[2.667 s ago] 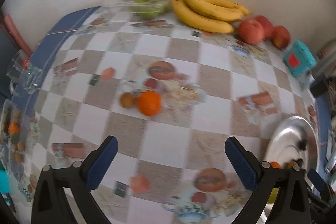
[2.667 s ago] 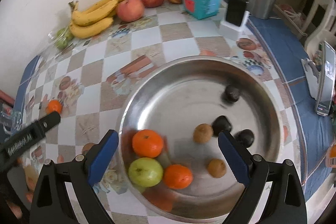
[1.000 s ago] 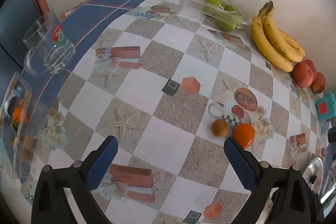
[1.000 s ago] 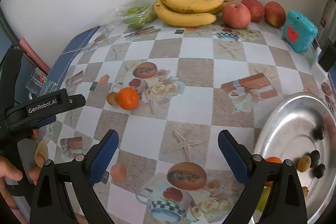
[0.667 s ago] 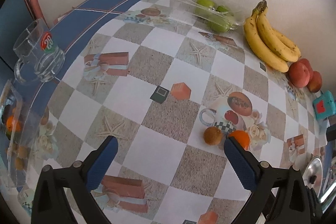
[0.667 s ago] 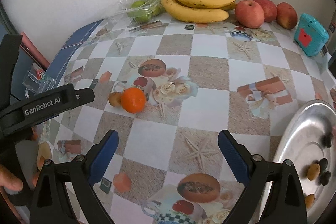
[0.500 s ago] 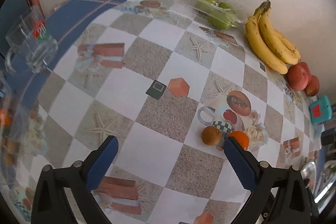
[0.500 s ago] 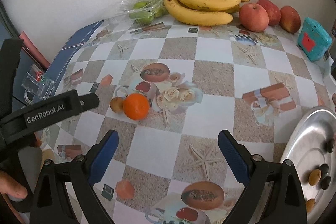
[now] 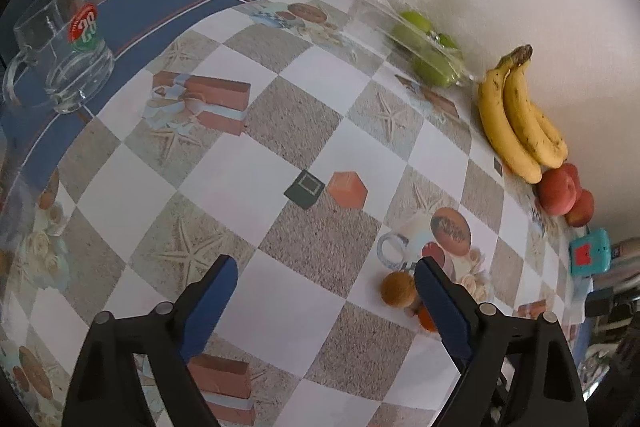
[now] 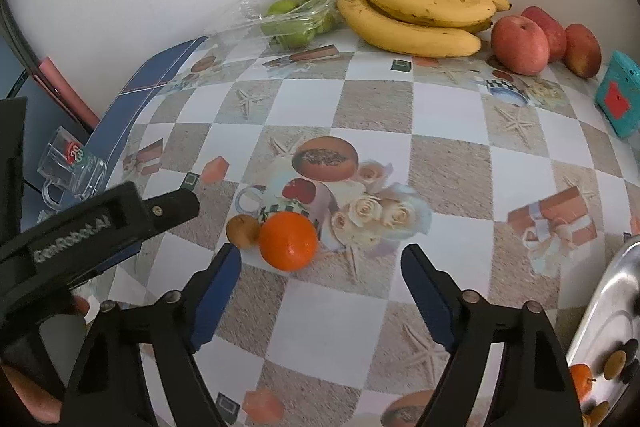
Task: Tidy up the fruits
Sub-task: 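Grasp the brown kiwi with the left tool while the right tool grasps the tangerine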
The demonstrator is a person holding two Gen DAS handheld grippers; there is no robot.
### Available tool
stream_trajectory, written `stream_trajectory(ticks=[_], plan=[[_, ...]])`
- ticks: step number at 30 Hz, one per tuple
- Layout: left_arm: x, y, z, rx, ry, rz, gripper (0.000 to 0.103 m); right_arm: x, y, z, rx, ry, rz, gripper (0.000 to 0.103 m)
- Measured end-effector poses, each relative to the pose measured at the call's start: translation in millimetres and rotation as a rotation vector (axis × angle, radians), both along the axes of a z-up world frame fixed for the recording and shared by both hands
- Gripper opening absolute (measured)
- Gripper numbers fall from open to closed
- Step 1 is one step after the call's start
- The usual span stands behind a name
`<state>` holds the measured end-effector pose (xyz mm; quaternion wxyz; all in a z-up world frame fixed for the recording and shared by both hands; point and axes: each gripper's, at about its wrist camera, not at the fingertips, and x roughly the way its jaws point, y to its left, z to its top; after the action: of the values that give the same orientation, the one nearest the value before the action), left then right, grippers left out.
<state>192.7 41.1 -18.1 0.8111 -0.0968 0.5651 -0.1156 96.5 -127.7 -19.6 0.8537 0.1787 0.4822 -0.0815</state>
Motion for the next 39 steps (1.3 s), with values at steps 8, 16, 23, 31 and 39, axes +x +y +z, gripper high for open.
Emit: stream_trajectory(ticks=[8, 16, 23, 31, 39], plan=[[1.3, 2.7, -1.7, -0.013, 0.018, 0.013, 0.087, 13.4, 3.6, -7.4, 0.045, 0.0, 0.0, 0.063], [1.0, 0.0, -2.2, -0.016, 0.023, 0.002, 0.087, 20.1, 6.3, -16.7, 0.074, 0.023, -0.006, 0.049], [0.5, -1.1, -2.5, -0.016, 0.023, -0.002, 0.087, 20.6, 5.9, -21.0, 0.111, 0.023, -0.012, 0.037], [-2.8, -11.0, -7.7, -0.036, 0.033, -0.04, 0.078, 14.7, -2.1, -14.7, 0.108, 0.02, -0.04, 0.037], [-9.1, -31.3, -12.7, -0.094, 0.064, -0.122, 0.052, 3.3, -21.2, -13.7, 0.106, 0.037, -0.084, 0.037]])
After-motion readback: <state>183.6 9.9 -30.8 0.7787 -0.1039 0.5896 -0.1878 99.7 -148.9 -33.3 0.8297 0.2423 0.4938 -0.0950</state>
